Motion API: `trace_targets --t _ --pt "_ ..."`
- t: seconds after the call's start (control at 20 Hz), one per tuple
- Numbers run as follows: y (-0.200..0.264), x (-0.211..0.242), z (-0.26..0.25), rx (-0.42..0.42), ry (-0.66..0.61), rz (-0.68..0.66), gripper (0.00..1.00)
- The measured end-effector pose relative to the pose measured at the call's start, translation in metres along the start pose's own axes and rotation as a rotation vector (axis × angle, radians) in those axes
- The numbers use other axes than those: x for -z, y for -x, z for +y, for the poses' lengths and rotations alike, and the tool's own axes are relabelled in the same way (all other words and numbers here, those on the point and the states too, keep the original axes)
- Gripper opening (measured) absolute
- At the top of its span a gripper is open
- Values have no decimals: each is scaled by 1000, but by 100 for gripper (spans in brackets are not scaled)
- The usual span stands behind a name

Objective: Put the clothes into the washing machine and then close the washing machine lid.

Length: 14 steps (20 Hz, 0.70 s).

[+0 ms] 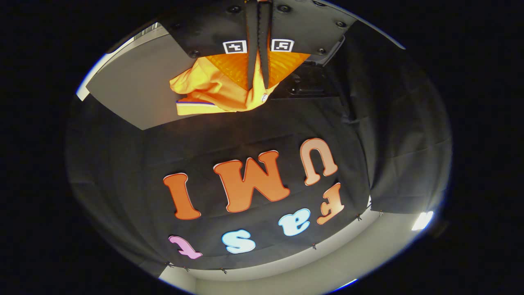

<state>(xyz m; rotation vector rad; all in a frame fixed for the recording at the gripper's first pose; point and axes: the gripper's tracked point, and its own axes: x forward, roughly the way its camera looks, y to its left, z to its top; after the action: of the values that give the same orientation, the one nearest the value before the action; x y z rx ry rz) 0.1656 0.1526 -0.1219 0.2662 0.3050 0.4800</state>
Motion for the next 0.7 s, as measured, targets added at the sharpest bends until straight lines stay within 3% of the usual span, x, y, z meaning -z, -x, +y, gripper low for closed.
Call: trace_targets --t 0.35,0.7 --pt "-3 -27 98 -159 3 -44 8" --pt "-36 1 160 -152 5 -21 8"
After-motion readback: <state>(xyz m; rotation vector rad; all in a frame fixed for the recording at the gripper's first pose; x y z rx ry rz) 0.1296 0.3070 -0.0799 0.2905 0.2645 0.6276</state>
